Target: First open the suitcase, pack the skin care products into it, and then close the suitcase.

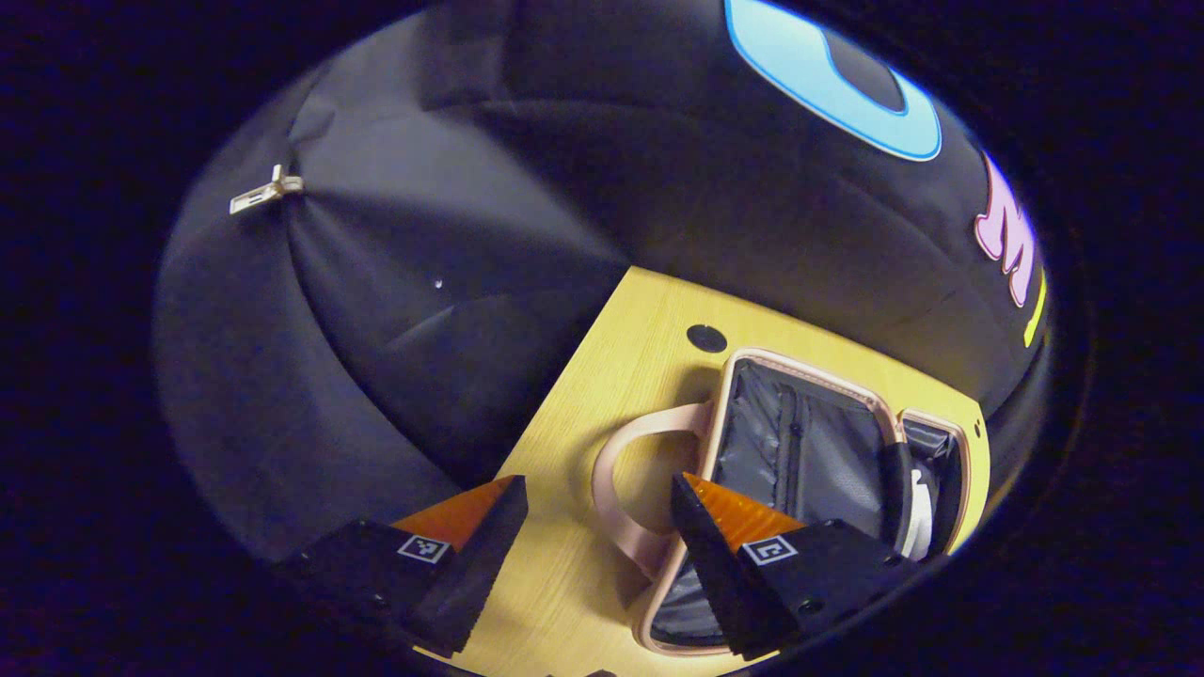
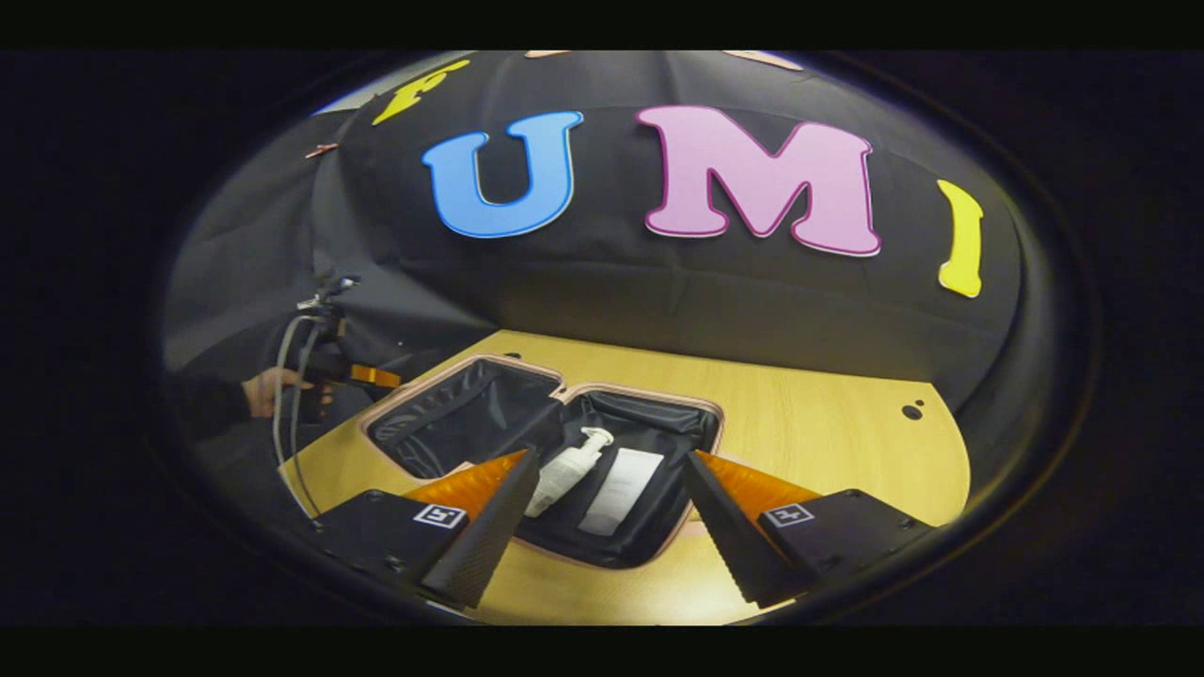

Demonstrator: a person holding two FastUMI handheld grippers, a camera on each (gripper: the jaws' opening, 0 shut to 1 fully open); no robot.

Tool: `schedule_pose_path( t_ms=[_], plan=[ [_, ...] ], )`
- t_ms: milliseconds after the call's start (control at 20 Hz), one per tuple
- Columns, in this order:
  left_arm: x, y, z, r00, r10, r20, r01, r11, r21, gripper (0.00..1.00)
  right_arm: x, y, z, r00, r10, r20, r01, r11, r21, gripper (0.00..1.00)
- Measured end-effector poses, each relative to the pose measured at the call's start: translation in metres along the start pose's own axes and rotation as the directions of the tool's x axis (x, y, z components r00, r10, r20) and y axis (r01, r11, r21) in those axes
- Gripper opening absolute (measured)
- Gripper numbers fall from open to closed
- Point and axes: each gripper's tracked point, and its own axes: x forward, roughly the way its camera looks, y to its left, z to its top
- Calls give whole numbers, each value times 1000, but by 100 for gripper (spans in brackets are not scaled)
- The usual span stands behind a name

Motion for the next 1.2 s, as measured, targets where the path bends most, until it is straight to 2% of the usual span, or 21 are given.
schedule_pose_path(
  t_ms=[250, 350, 450, 500, 600, 700, 750, 850, 1000, 1200],
  plan=[
    [52, 3, -9, 989, -2, -149, 8, 999, 38, 95, -34, -1, -11, 997, 25, -69, -18, 994, 107, 98],
    [66, 5, -10, 982, -14, -189, 28, 997, 72, 86, -40, -3, -20, 995, 30, -100, -21, 996, 92, 98],
    [66, -7, -10, 977, -59, -205, 74, 995, 62, 79, -38, -5, -22, 994, 24, -109, -16, 997, 70, 98],
    [71, -4, -13, 973, -62, -221, 80, 994, 69, 60, -37, -5, -22, 994, 27, -107, -20, 998, 66, 98],
    [71, -4, -20, 964, -65, -257, 88, 993, 82, 63, -35, -5, -20, 994, 28, -102, -20, 997, 78, 98],
    [69, -2, -17, 968, -44, -246, 65, 995, 80, 51, -33, -9, -22, 994, 22, -107, -13, 997, 80, 98],
    [70, -7, -18, 970, -57, -236, 77, 994, 75, 43, -32, -12, -22, 994, 18, -109, -9, 997, 79, 98],
    [72, -5, -18, 974, -39, -223, 61, 994, 91, 22, -31, -14, -23, 994, 13, -110, -5, 997, 76, 98],
    [68, -7, -17, 977, -28, -212, 48, 995, 90, 19, -30, -14, -28, 993, 13, -117, -4, 997, 73, 98],
    [40, -13, 7, 990, -35, -138, 51, 992, 114, 13, -31, -12, -28, 993, 21, -113, -13, 997, 71, 98]
  ],
)
